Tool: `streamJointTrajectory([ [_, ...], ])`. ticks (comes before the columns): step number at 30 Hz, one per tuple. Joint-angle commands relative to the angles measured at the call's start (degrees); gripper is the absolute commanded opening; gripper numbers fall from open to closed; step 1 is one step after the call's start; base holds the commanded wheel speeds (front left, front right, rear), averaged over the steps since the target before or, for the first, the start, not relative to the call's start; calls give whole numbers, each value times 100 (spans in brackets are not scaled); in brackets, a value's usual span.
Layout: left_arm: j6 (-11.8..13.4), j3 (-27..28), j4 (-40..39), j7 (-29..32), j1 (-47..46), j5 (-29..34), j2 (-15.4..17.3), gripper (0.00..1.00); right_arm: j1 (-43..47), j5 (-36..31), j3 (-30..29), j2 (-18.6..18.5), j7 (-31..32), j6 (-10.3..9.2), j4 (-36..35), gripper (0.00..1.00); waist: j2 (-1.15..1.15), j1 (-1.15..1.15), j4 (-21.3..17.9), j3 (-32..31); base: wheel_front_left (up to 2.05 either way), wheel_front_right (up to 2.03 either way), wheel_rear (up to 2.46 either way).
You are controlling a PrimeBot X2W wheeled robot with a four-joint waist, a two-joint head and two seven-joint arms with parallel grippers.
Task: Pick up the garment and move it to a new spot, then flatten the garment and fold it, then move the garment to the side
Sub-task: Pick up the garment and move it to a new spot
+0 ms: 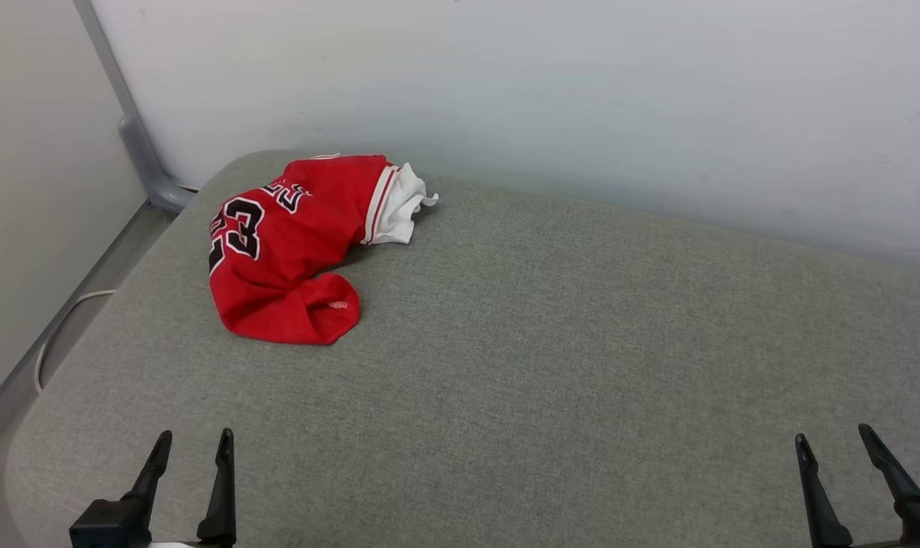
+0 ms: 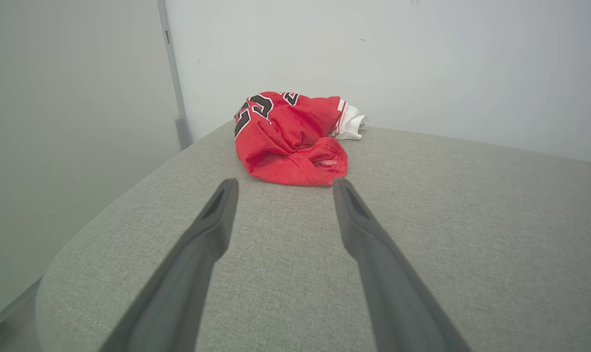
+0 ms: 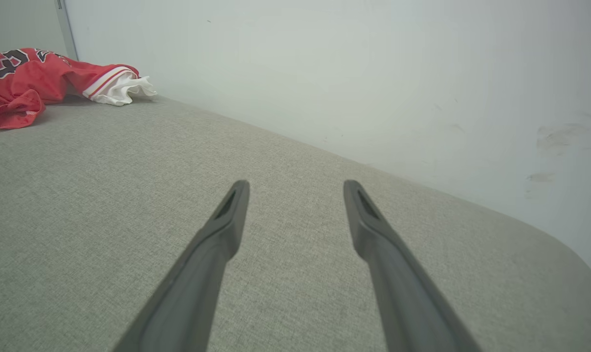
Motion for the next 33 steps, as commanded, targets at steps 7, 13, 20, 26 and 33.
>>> streamJointTrajectory([
  [7, 1, 81, 31, -16, -205, 22, 67, 100, -46, 15, 21, -147, -14, -6, -10, 100, 0, 0, -41, 114, 0, 0, 0],
  [13, 1, 185, 113, -16, -503, -36, 141, 100, -161, 23, -8, -259, -14, -6, -20, 100, 0, 0, -173, 348, 0, 0, 0],
  [20, 1, 222, 289, -15, -1117, -173, 410, 100, -220, -27, -163, -288, -14, -6, -144, 100, 0, 0, -370, 720, 0, 0, 0],
  [26, 1, 480, 600, -15, -1713, -816, 725, 100, -382, -79, -84, -322, -14, -7, -240, 100, 0, 0, -764, 1136, 0, 0, 0],
  [33, 1, 312, 1731, 46, -2915, -1106, 1514, 100, -623, -132, -308, -363, -14, -7, -474, 100, 0, 0, -1280, 1768, 0, 0, 0],
])
